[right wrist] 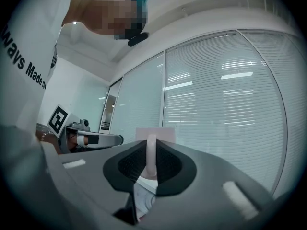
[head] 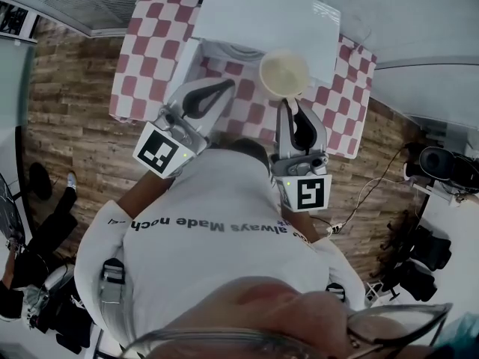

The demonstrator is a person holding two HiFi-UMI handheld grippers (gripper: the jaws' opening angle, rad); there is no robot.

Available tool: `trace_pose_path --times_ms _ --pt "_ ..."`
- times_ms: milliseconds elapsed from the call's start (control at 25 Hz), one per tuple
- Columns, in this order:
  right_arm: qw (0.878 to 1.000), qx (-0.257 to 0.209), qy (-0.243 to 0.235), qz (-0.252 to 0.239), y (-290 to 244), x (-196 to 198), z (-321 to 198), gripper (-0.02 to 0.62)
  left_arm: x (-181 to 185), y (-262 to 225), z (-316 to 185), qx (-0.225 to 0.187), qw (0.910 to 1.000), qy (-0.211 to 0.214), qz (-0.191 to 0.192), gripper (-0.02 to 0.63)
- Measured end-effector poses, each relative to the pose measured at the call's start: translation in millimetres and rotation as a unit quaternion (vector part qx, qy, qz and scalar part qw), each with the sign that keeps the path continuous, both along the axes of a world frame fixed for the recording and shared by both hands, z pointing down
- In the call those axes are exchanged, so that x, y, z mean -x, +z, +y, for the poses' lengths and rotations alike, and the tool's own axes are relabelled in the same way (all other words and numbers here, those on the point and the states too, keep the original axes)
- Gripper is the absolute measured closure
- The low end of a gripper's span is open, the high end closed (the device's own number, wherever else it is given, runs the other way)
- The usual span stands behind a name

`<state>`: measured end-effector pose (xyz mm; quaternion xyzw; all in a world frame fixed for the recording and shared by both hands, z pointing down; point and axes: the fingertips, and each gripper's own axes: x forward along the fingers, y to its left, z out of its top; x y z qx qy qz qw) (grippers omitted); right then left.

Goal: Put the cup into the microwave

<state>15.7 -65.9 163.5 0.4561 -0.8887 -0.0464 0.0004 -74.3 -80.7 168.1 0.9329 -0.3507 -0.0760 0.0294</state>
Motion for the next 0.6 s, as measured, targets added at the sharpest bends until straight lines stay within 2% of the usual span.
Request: trace_pose_path --times_ms 160,280,400,600 --pt "1.000 0.007 0.008 -0.016 1.6 -1.6 -12.2 0.561 -2.4 9.7 -11.1 0.002 1.0000 0.001 -0.005 0.603" --pt "1.000 0.008 0.002 -0.003 8.7 -9.1 -12.6 0.561 -11.2 12.1 -13.6 0.008 1.0000 0.001 -0.004 0.603" --pt "1.000 0.014 0.001 -0.009 13.5 -17.4 -14.5 0.561 -23.1 20.4 -14.0 0.015 0.9997 0.003 -0.020 0.603" --pt "0.999 0.032 -0.006 -0.003 39.3 -31.2 -16.4 0.561 -41.4 40.6 -16.4 0.026 0.9995 0.006 -0.017 0.603"
